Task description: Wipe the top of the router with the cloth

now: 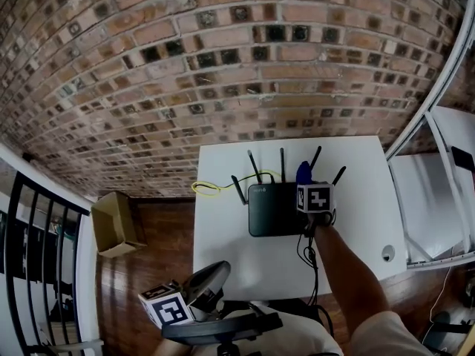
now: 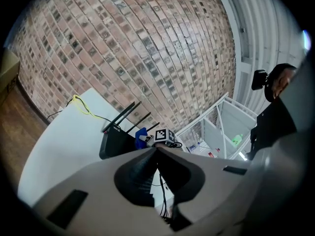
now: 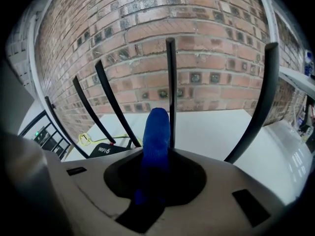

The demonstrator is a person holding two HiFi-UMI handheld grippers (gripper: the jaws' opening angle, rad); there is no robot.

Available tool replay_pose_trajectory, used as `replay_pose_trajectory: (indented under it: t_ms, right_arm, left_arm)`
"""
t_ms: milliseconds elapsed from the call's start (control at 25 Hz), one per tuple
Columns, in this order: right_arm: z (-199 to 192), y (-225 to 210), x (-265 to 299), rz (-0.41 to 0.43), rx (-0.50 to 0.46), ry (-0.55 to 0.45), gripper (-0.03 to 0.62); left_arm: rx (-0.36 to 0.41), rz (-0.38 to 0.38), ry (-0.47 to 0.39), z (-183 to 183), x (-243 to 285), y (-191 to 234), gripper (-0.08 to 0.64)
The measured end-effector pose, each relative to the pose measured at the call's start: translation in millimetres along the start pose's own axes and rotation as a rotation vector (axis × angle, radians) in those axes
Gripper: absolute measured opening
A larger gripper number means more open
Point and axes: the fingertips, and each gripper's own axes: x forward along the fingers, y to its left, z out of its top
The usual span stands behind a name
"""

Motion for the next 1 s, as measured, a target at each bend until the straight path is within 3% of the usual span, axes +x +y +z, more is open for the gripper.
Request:
replay_pose_trajectory:
  t_ms: [200, 440, 520, 640, 1000]
  right_arm:
    - [-21, -1, 14, -0.011, -0.028, 0.060, 0.104]
    - [-15, 1, 3, 0.006, -0.047, 0.032, 0.103]
    - [-8, 1, -9, 0.012, -0.030, -0.017, 0.103]
    - [16, 4, -36, 0.018, -0.023, -0.122, 0.103]
    - [98, -14, -125, -0.050, -0.023, -0.439, 0.103]
  left_arm:
    - [-0.024, 0.000, -0.003, 2, -5, 1, 0.018]
    - [-0.007, -0.011, 0.027, -5, -1, 9, 0.018]
    - [-0.003, -0.021, 0.029, -13, 0, 27, 0.018]
    - [-0.021, -0.090, 0.028, -7, 13, 7, 0.018]
    - [-0.002, -0.158, 0.114, -15, 35, -3, 0.018]
